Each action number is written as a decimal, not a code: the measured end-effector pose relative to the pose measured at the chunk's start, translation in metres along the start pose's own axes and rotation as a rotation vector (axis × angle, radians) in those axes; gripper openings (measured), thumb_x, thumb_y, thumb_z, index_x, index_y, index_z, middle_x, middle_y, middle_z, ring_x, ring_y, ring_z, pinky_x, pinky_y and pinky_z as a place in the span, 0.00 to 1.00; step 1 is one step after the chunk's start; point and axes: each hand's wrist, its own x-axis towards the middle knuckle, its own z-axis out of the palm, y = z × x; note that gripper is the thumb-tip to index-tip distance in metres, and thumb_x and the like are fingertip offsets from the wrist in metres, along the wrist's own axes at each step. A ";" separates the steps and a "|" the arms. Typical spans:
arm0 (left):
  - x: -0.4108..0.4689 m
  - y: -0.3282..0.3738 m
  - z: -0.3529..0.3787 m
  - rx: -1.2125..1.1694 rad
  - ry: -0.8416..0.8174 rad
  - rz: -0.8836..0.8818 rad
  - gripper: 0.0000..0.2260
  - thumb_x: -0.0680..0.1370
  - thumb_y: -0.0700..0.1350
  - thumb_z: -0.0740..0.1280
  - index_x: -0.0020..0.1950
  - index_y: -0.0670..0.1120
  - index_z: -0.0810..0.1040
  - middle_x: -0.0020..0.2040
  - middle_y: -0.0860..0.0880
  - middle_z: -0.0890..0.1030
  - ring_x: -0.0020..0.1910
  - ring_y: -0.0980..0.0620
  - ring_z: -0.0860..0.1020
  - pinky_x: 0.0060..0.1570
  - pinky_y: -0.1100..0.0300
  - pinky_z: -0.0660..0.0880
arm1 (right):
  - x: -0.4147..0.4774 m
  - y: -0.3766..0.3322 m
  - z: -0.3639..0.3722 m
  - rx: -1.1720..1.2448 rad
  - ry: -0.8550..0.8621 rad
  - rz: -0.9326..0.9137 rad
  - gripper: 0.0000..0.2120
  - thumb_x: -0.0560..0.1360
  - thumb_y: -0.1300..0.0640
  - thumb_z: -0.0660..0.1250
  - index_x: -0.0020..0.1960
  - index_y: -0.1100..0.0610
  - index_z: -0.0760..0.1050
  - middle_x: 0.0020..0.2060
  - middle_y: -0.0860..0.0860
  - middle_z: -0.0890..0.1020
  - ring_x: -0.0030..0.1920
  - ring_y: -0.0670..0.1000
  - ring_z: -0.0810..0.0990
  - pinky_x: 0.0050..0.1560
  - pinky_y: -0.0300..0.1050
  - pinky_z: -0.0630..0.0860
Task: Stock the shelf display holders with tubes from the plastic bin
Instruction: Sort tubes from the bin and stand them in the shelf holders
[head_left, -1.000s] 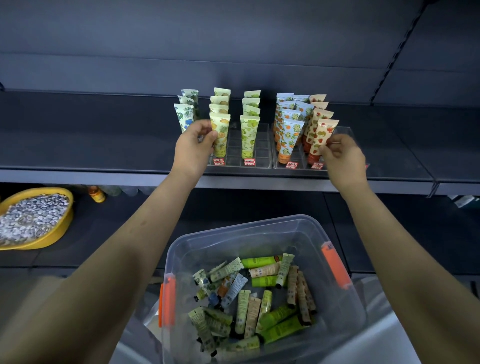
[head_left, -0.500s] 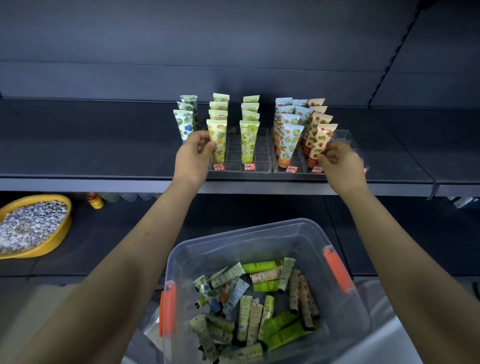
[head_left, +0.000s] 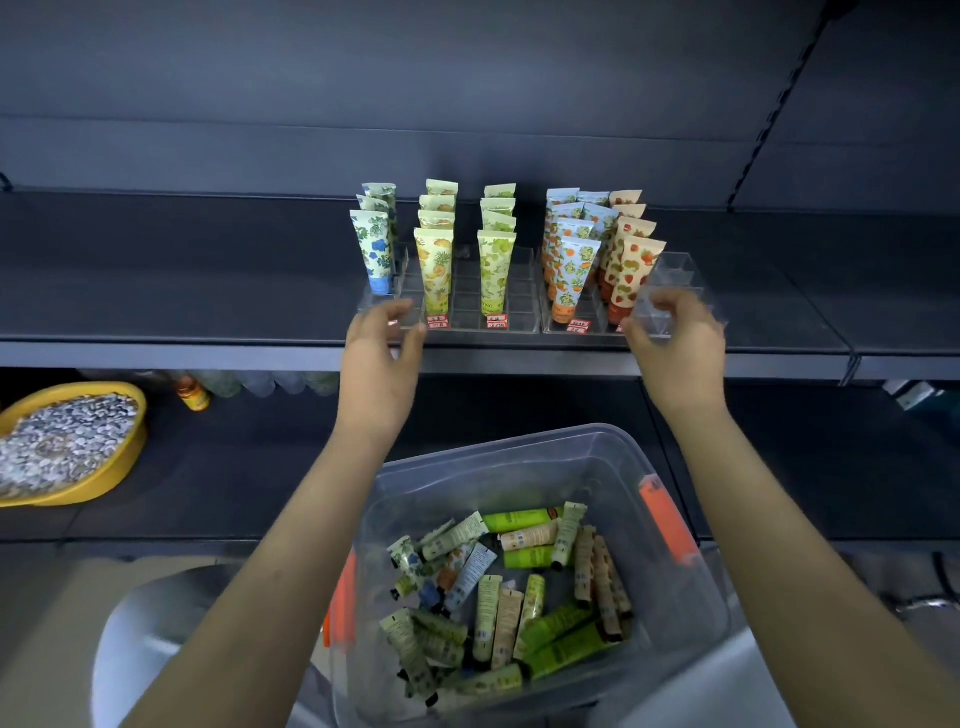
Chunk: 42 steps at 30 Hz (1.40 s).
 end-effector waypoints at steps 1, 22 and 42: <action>-0.011 -0.002 -0.001 0.034 -0.008 0.031 0.13 0.79 0.44 0.64 0.64 0.46 0.74 0.61 0.50 0.73 0.55 0.57 0.73 0.53 0.68 0.67 | -0.012 0.000 -0.002 -0.021 -0.019 -0.039 0.15 0.74 0.57 0.69 0.60 0.58 0.74 0.58 0.54 0.78 0.62 0.56 0.72 0.62 0.46 0.69; -0.182 -0.147 0.028 0.500 -0.615 -0.182 0.18 0.77 0.49 0.66 0.66 0.48 0.74 0.62 0.47 0.75 0.62 0.47 0.72 0.60 0.55 0.70 | -0.192 0.118 0.063 -0.258 -0.811 0.132 0.19 0.71 0.53 0.72 0.60 0.55 0.76 0.55 0.55 0.78 0.59 0.57 0.72 0.56 0.46 0.72; -0.148 -0.190 0.067 0.412 -0.505 -0.543 0.23 0.75 0.50 0.68 0.69 0.49 0.69 0.68 0.47 0.70 0.65 0.43 0.69 0.65 0.47 0.67 | -0.156 0.150 0.105 -0.178 -0.747 0.459 0.22 0.72 0.58 0.71 0.64 0.56 0.72 0.57 0.57 0.78 0.59 0.57 0.76 0.56 0.45 0.70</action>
